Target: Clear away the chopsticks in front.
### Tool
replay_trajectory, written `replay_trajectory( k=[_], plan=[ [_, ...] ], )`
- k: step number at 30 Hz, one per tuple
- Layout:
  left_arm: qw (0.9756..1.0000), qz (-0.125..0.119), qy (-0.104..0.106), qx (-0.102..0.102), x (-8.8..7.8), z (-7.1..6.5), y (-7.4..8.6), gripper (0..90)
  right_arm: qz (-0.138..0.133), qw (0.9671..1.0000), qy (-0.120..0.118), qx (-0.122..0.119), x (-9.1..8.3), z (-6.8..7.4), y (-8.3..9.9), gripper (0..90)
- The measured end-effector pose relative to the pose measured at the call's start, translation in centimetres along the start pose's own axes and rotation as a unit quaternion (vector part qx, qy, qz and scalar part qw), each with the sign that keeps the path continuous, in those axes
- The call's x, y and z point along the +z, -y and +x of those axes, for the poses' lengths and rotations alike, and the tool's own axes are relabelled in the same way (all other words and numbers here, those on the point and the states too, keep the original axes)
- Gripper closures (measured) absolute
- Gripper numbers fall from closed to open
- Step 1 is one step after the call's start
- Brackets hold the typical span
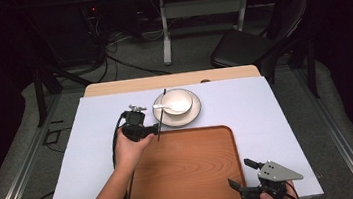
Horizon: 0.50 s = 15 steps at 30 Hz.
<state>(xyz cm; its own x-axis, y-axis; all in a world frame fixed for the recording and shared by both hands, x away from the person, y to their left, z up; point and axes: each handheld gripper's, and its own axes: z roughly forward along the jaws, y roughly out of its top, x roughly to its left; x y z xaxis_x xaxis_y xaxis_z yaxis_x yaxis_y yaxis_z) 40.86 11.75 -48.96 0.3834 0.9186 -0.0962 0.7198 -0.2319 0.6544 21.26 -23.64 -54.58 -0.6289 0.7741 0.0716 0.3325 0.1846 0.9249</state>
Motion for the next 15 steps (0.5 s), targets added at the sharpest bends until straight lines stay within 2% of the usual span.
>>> replay_trajectory(
  k=[2, 3, 5, 6, 9, 13, 14, 15],
  plan=[
    [1.0, 0.005, -0.003, -0.003, 0.4, -0.4, -0.1, 45.7, -0.001, 1.0, 0.001, 0.001, 0.0, 0.0, 0.0, 14.5],
    [0.9998, 0.009, -0.015, 0.007, 0.9, -0.8, -0.2, 46.9, -0.002, 1.0, 0.001, 0.001, -0.1, -0.1, 0.0, 14.5],
    [0.9997, 0.009, -0.021, 0.008, 1.2, -1.0, -0.3, 47.9, -0.002, 1.0, 0.001, 0.002, -0.1, -0.1, 0.0, 14.4],
    [0.9997, 0.009, -0.022, 0.009, 1.4, -1.0, -0.3, 48.3, -0.002, 1.0, 0.0, 0.001, -0.1, -0.1, 0.0, 14.5],
    [0.9998, 0.014, -0.012, -0.004, 1.9, -1.1, -0.5, 50.1, -0.003, 1.0, -0.001, 0.001, -0.1, -0.1, 0.0, 14.5],
    [0.9998, 0.012, -0.015, 0.005, 2.5, -1.3, -0.4, 52.1, -0.003, 1.0, -0.003, 0.001, -0.1, 0.0, 0.0, 14.4],
    [0.9998, 0.01, -0.019, 0.001, 2.7, -1.3, -0.4, 53.0, -0.003, 1.0, -0.003, 0.001, -0.1, 0.0, 0.0, 14.4],
    [0.9998, 0.01, -0.014, -0.003, 2.8, -1.2, -0.4, 55.9, -0.004, 1.0, -0.003, 0.0, -0.1, -0.1, 0.0, 14.5]
  ],
)
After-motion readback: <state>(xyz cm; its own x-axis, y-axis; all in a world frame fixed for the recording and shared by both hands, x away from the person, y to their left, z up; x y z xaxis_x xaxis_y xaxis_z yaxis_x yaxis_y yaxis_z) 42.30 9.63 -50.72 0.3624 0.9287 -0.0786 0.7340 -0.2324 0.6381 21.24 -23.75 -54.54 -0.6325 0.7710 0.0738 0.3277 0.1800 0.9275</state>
